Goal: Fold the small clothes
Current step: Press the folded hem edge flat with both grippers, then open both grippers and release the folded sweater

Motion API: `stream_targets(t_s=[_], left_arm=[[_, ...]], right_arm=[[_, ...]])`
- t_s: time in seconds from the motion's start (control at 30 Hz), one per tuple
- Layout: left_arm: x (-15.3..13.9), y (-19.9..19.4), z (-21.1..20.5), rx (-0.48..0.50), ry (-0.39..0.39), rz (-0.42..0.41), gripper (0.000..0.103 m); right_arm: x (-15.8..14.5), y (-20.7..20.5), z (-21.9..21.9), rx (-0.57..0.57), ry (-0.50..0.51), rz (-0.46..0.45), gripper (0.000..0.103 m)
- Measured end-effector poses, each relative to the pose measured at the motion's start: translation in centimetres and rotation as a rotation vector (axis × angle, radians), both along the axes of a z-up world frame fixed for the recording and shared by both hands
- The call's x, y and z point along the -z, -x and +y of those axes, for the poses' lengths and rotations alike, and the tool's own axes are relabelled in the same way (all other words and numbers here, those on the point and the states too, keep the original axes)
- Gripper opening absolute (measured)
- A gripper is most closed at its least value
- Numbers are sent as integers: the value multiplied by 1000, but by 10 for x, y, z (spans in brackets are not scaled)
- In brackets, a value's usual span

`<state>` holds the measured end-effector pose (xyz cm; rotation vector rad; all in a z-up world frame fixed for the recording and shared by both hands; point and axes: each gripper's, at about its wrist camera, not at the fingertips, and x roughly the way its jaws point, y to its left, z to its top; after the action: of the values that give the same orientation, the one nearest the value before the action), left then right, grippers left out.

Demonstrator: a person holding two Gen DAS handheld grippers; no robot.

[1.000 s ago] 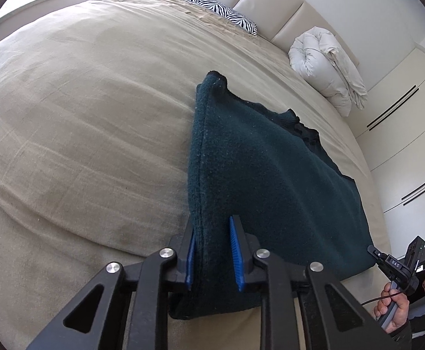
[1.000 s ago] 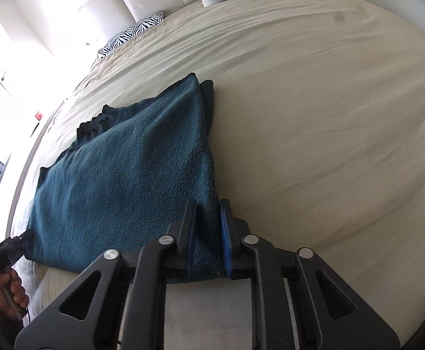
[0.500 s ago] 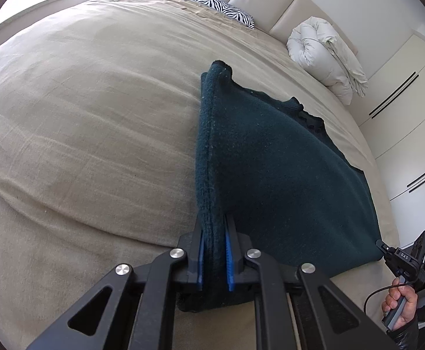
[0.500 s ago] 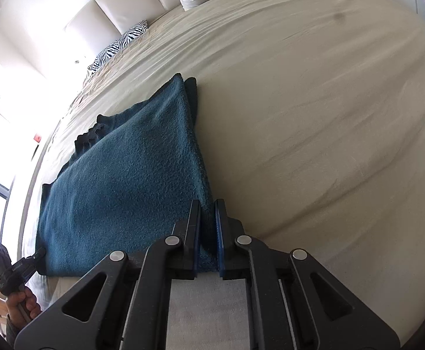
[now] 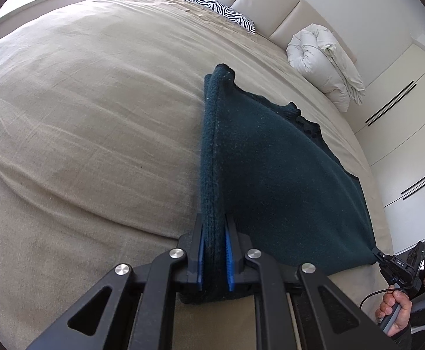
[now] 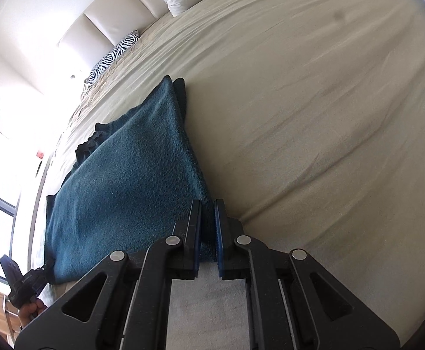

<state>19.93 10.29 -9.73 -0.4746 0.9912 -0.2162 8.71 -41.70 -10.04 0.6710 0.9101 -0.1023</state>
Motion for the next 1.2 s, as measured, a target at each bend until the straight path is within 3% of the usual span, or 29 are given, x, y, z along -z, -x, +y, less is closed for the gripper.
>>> stream_targets(t_s=[0.17,0.23,0.4,0.57,0.7,0.73,0.77,0.8,0.83,0.9,1.03,1.2], left_arm=[[-5,5,-5,0,-64,-9,12],[-4,7,-5,-1,-70,-11,11],[3,8,-1,-8,-52,-3,11],[5,15,1,-16,-44,-7,10],[4,16,1,-11,-48,-14,11],[3,16,3,-10,-37,-13,15],[3,15,5,-12,-24,-4,28],[2,16,7,-18,-14,10,34],[-2,18,11,-29,-5,17,39],[-15,26,19,-78,-16,6,46],[-57,22,17,-101,-57,-112,58],[-87,-39,-48,45,-140,-265,63]], right_arm=[[3,-2,3,-25,54,25,5],[9,-2,0,-8,21,29,5],[9,-2,4,-29,55,33,5],[16,-4,-3,-38,7,20,5],[17,0,-8,-43,-36,-4,14],[16,0,-9,-45,-47,-5,19],[14,1,-10,-43,-53,-4,21],[11,3,-11,-36,-49,-3,29],[6,6,-13,-23,-40,-7,45],[-10,16,-20,23,-24,-44,59],[-49,21,-27,46,-6,-164,59],[-76,-46,29,-173,-75,-221,59]])
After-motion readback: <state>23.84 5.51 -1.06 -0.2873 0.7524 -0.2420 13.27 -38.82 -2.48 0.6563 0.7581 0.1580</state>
